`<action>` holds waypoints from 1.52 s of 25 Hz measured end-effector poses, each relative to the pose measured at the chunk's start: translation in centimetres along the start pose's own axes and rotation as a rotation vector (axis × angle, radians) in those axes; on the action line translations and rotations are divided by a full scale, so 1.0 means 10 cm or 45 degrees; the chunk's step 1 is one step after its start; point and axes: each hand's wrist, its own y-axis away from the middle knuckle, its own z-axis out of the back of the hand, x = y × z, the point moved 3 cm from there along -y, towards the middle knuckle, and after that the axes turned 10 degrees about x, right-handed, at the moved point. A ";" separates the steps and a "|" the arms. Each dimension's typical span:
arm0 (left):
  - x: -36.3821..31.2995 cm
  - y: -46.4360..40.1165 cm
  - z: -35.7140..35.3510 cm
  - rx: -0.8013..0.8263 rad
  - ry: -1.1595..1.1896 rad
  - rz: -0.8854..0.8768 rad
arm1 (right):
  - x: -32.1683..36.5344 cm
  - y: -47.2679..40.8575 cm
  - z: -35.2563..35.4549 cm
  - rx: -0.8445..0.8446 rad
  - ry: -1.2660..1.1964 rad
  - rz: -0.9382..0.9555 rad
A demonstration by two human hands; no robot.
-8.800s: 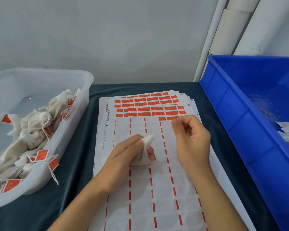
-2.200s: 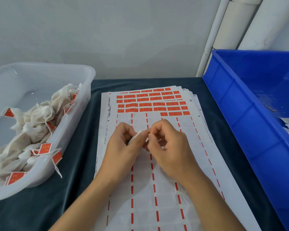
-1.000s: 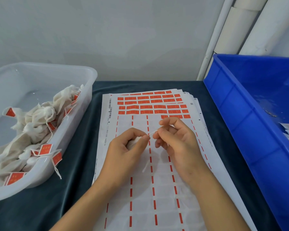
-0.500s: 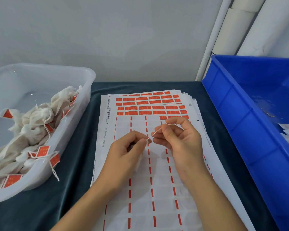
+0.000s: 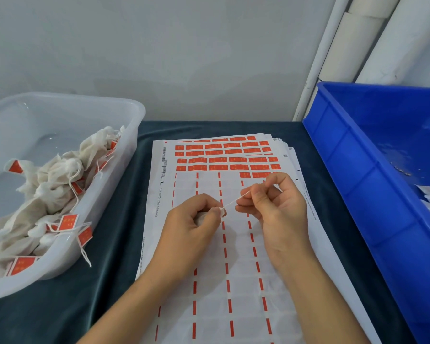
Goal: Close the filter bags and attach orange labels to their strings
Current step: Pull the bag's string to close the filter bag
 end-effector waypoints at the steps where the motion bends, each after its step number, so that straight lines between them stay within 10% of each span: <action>1: 0.01 0.00 0.01 -0.006 0.023 0.008 | 0.00 -0.01 0.00 0.025 0.027 -0.008; 16: 0.02 0.02 0.00 0.006 -0.041 -0.003 | 0.64 -0.06 0.13 -0.057 0.770 0.235; 25: -0.01 0.03 0.02 -0.023 0.105 0.041 | 0.04 -0.68 -0.07 -0.258 1.671 -0.247; 38: -0.02 0.01 -0.02 -0.063 0.134 0.061 | -0.34 -0.75 -0.10 -0.332 1.769 -0.139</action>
